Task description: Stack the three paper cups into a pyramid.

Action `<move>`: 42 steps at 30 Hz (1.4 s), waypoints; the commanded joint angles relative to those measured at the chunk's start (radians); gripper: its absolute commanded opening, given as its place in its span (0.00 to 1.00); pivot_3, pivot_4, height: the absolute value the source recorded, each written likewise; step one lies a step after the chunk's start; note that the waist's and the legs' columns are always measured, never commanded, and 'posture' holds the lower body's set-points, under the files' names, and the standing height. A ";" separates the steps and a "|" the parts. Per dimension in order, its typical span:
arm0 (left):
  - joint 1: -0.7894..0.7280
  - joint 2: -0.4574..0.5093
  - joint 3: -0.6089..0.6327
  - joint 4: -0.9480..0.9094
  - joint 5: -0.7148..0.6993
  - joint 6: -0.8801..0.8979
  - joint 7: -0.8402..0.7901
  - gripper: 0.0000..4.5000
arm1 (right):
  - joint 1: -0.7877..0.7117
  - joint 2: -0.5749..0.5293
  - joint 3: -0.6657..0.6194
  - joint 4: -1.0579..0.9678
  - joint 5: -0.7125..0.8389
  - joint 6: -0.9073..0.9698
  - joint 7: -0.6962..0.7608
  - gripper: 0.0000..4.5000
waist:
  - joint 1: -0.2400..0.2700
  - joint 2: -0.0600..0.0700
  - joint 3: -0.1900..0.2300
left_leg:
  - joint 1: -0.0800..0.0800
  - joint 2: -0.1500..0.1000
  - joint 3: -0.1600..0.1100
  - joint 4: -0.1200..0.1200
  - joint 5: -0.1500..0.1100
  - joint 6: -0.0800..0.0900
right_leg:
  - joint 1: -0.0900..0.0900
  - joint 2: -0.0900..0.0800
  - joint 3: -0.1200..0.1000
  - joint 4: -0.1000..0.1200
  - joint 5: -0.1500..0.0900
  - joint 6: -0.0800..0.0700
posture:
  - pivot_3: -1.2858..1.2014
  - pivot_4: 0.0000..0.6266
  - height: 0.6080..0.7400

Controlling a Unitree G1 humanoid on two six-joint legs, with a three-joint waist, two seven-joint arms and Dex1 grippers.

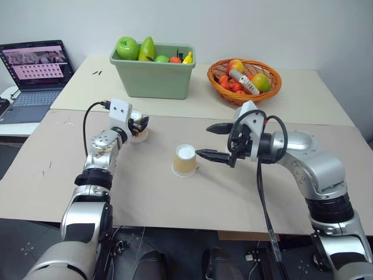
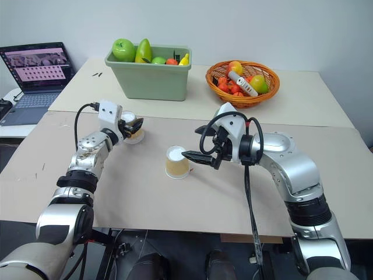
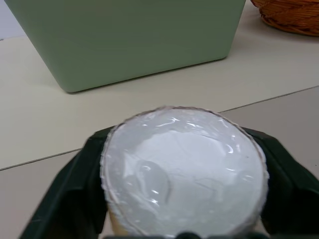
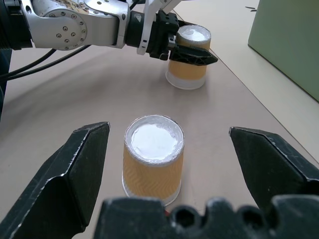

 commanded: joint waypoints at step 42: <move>0.303 0.143 -0.239 -0.701 -0.187 0.183 -0.695 0.99 | 0.035 -0.047 -0.057 -0.054 0.004 0.006 -0.051 1.00 | -0.008 0.000 0.000 | 0.001 0.000 -0.001 0.001 0.001 -0.001 | 0.000 0.000 0.002 0.002 0.000 0.000 | 0.52 0.24 0.75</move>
